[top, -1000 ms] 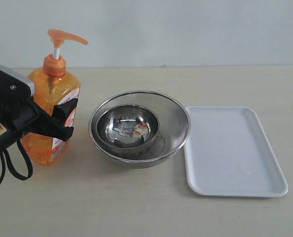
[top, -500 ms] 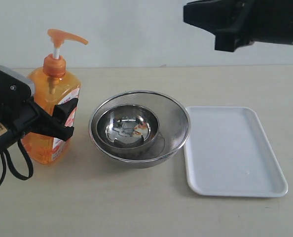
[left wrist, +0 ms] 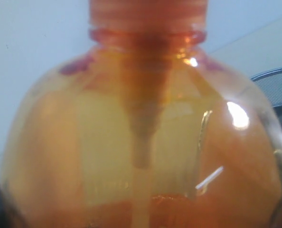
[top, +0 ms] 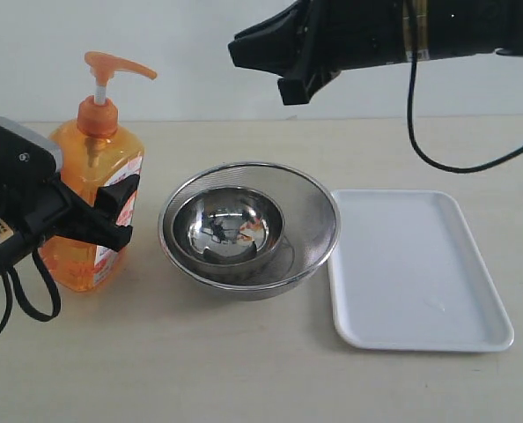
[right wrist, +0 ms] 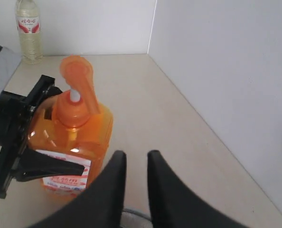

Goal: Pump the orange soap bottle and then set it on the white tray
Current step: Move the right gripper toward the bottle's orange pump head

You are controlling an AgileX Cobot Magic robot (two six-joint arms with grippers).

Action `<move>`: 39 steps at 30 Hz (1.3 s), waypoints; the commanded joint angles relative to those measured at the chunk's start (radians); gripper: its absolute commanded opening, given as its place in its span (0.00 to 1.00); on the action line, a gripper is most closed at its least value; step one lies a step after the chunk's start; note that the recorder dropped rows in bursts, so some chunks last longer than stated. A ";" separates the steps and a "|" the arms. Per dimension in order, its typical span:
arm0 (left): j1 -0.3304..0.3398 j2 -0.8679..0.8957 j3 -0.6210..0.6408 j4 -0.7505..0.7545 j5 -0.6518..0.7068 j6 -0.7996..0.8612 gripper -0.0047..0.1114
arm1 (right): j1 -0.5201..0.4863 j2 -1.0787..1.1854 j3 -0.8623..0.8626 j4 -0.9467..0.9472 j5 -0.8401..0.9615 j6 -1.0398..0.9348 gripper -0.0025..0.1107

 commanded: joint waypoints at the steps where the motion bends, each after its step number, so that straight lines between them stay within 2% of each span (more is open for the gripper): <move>1: -0.005 -0.008 -0.012 -0.004 -0.068 0.000 0.08 | 0.018 0.070 -0.100 -0.009 -0.012 0.052 0.41; 3: -0.005 -0.008 -0.012 0.008 -0.070 -0.007 0.08 | 0.025 0.094 -0.136 -0.040 -0.041 0.070 0.46; 8: -0.005 0.000 -0.012 0.020 -0.087 -0.007 0.08 | 0.055 0.139 -0.202 -0.060 -0.060 0.090 0.43; 17: -0.005 0.002 -0.012 0.020 -0.090 -0.007 0.08 | 0.147 0.177 -0.260 -0.189 -0.077 0.175 0.42; 39: -0.005 0.002 -0.012 0.020 -0.090 -0.007 0.08 | 0.158 0.185 -0.260 -0.189 -0.212 0.269 0.43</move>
